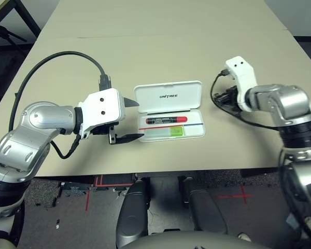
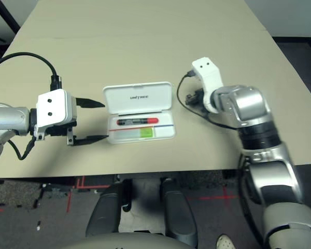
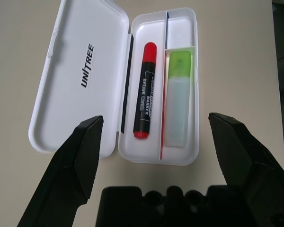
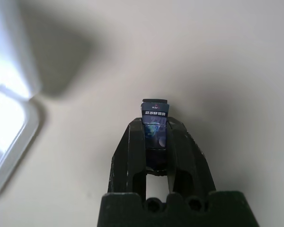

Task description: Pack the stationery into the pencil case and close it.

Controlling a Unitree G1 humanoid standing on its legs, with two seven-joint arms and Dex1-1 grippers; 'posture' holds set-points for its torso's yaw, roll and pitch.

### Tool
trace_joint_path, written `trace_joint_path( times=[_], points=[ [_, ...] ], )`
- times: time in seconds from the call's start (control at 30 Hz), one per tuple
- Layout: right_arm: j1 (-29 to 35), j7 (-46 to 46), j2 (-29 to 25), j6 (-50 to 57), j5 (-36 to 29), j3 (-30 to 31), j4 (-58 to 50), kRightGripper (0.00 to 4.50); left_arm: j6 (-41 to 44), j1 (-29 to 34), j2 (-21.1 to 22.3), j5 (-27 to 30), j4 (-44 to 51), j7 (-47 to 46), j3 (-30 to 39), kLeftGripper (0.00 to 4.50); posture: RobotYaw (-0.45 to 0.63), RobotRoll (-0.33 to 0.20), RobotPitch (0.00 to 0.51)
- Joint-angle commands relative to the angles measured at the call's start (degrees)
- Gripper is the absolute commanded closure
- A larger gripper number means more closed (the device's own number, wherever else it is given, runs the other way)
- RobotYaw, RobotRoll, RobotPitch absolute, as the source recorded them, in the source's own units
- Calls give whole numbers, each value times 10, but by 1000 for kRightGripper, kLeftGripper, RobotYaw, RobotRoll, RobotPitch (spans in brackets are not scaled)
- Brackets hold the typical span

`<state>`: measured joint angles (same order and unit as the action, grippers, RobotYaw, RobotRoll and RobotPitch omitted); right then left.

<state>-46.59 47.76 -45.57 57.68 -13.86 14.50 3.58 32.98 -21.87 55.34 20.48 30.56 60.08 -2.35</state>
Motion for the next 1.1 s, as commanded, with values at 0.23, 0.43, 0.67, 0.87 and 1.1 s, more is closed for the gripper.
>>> trace_joint_path(
  times=[0.23,0.43,0.67,0.87,1.1],
  points=[
    [-18,267,-102,-195,6,40,2,4191,2,2,3,0,0,1,-7,0,68,0,218],
    [-12,379,-99,-234,-3,52,-23,4191,2,2,3,-3,-1,1,-8,0,75,0,216],
    [-19,403,-60,-257,22,74,-21,4191,1,9,4,-7,1,-4,-6,0,88,0,216],
    [-8,420,-31,-303,47,104,-17,4191,-6,24,7,-1,1,-4,10,0,99,0,212],
    [-5,416,8,-322,61,121,-23,4191,-12,29,10,-4,0,-3,14,0,111,0,207]
  ],
)
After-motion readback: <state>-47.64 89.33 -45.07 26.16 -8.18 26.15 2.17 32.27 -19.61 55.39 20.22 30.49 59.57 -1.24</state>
